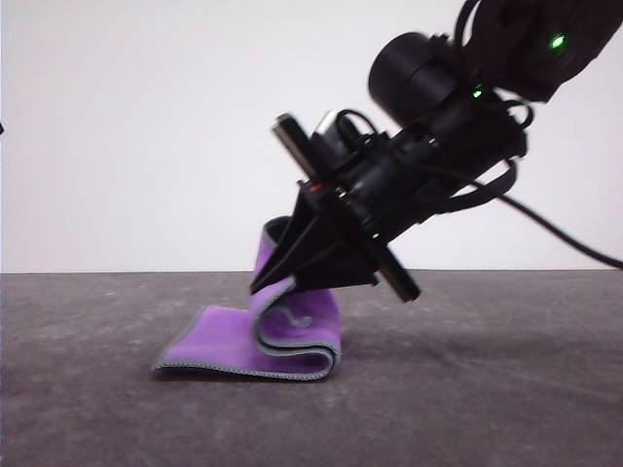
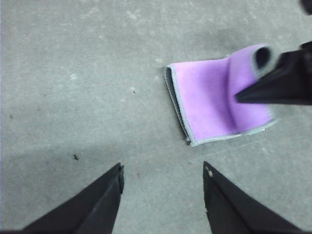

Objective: Fold clothes

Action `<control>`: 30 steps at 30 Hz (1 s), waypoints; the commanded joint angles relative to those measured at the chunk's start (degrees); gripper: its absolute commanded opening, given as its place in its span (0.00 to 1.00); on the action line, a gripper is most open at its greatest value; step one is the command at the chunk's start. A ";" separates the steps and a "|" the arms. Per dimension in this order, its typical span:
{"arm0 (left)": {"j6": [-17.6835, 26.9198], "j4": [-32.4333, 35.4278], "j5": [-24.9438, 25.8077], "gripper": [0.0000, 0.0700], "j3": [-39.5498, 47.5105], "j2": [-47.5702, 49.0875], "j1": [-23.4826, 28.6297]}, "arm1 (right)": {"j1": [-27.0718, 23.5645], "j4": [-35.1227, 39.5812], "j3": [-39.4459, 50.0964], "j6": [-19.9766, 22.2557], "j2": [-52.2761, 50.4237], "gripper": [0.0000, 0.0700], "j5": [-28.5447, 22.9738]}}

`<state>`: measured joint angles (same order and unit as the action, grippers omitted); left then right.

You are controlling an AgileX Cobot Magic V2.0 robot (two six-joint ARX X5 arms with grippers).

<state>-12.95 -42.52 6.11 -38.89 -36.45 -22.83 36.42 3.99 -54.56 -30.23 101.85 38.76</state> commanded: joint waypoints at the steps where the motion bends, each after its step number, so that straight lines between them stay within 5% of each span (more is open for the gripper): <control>1: -0.20 0.52 0.11 0.44 -0.57 -0.20 -0.15 | 1.30 1.20 -1.75 -0.82 1.76 0.02 -0.10; 5: -0.20 0.52 0.11 0.44 -0.57 -0.20 -0.15 | 2.28 3.46 -2.13 -0.65 2.39 0.37 0.23; 7: -0.20 0.52 0.11 0.44 -0.57 -0.20 -0.15 | 2.35 4.10 -2.13 -0.67 2.08 0.46 1.10; 11: -0.20 0.41 0.13 0.44 -0.57 -0.20 -0.17 | 1.59 1.72 -2.13 0.50 -0.17 0.46 3.05; 16: -0.05 -0.02 0.13 0.44 -0.57 -0.22 -0.17 | 0.93 -6.14 -2.13 7.86 -5.69 0.46 0.37; 24: 0.02 -0.02 0.13 0.44 -0.57 -0.22 -0.17 | 0.51 -28.89 -2.03 24.72 -18.14 0.45 -18.19; 30: 0.02 0.05 0.13 0.44 -0.57 -0.22 -0.17 | -0.08 -33.57 1.85 26.87 -27.49 0.45 -27.23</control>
<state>-12.95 -43.00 6.11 -38.89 -36.42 -22.83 36.11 -29.85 -53.07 -5.10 74.85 11.92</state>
